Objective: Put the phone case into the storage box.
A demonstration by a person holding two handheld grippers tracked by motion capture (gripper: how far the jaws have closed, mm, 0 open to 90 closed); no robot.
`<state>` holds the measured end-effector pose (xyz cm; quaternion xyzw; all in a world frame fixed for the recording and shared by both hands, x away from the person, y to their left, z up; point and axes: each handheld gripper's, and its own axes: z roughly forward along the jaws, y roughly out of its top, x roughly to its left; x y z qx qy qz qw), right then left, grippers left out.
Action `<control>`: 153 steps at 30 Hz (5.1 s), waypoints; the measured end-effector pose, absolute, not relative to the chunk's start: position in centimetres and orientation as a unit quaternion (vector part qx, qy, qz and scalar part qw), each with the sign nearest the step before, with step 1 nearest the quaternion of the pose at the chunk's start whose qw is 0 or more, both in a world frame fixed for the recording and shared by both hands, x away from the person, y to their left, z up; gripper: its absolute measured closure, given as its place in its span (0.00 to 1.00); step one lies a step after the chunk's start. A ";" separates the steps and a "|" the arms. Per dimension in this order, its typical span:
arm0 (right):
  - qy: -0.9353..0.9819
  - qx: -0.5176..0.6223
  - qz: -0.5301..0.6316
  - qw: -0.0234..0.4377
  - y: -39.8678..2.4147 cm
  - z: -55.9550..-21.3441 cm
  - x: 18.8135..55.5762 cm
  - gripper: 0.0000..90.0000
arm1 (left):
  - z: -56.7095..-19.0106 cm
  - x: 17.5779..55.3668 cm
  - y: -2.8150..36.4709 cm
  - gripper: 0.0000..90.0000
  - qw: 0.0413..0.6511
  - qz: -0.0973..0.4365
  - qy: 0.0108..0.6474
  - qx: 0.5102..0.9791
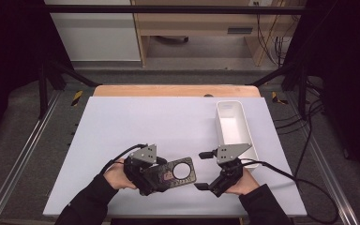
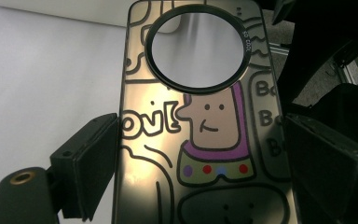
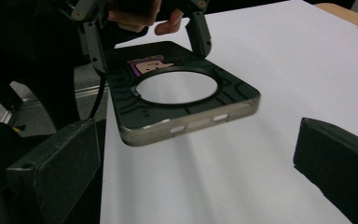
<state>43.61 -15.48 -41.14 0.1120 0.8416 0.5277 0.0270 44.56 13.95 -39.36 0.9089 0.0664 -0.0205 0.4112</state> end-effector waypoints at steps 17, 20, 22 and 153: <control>0.843 0.092 0.529 0.012 -14.5 -41.4 43.8 0.02 | -39.3 44.5 13.2 0.13 0.410 -0.031 0.050 0.910; 0.845 0.089 0.528 0.009 -14.4 -41.6 43.8 0.03 | -39.4 44.5 13.2 0.13 0.410 -0.031 0.049 0.910; 0.846 0.087 0.525 0.007 -14.3 -41.7 43.8 0.03 | -39.4 44.5 13.1 0.13 0.409 -0.034 0.048 0.911; 0.926 0.026 0.378 -0.005 -11.2 -37.8 44.9 0.14 | -41.4 44.9 8.6 0.04 0.199 0.002 0.002 0.980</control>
